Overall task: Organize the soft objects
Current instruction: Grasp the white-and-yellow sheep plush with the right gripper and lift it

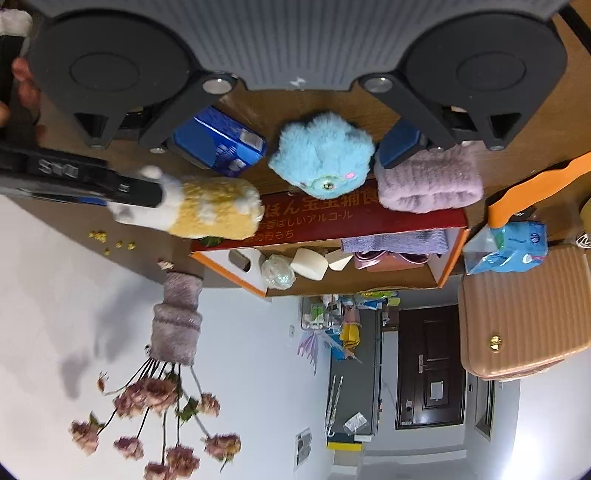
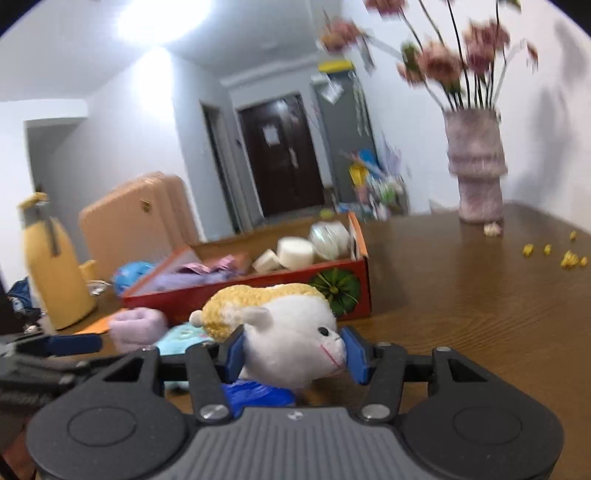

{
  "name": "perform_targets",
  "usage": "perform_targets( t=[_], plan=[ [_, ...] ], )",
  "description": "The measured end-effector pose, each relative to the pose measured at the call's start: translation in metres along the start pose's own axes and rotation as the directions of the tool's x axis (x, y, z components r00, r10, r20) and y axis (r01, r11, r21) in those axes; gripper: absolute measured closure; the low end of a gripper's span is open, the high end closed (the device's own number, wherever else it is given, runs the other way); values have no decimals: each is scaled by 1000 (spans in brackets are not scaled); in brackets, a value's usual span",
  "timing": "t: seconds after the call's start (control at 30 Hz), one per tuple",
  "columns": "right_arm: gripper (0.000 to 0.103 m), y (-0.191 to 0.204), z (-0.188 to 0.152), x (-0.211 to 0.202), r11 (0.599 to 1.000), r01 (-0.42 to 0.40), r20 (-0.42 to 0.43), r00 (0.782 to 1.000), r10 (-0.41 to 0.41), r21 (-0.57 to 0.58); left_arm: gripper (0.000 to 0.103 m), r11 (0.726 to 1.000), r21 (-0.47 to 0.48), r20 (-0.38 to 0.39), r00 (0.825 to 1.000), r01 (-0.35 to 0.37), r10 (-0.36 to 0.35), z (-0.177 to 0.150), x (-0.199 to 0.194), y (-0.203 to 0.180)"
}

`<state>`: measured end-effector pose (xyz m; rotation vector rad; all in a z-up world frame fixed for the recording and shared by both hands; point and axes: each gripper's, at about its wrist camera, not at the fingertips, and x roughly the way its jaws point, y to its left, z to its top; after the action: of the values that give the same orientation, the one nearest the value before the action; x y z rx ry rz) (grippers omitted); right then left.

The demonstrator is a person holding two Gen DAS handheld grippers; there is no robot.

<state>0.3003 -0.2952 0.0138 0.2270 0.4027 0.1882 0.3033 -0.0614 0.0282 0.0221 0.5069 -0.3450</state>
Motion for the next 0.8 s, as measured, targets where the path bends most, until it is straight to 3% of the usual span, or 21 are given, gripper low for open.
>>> perform_targets(
  t=[0.1, 0.23, 0.3, 0.33, 0.4, 0.5, 0.53, 0.7, 0.8],
  plan=[
    [50, 15, -17, -43, 997, -20, 7, 1000, 20, -69, 5, 1000, -11, 6, 1000, 7, -7, -12, -27, 1],
    [49, 29, -51, -74, 989, 85, -52, 994, -92, -119, 5, 1000, -9, -16, 1000, -2, 2, -29, -47, -3],
    [46, 33, -63, -79, 991, 91, -113, 988, -102, -102, 5, 1000, -14, -23, 1000, -4, 3, -35, -54, -3],
    [45, 39, -68, -82, 993, 69, -150, 985, -83, -96, 5, 1000, -17, -23, 1000, -5, 5, -38, -57, -3],
    [44, 56, -73, -92, 993, -65, -200, 979, 44, -101, 5, 999, -24, -13, 1000, -28, 28, -41, -66, 0],
    [44, 71, -68, -115, 961, -260, -150, 958, 245, -90, 5, 996, -49, 6, 997, -73, 73, -43, -77, 7],
    [44, 72, -64, -120, 956, -278, -124, 956, 265, -98, 5, 995, -66, 9, 997, -78, 79, -43, -82, 10],
    [44, 40, -44, -105, 995, -78, -88, 994, 72, -64, 5, 994, -109, -10, 1000, 0, -2, -52, -91, 8],
    [44, 22, -38, -87, 998, -63, -124, 990, 64, 11, 5, 990, -125, -47, 996, 64, -70, -61, -85, -1]
  ],
)
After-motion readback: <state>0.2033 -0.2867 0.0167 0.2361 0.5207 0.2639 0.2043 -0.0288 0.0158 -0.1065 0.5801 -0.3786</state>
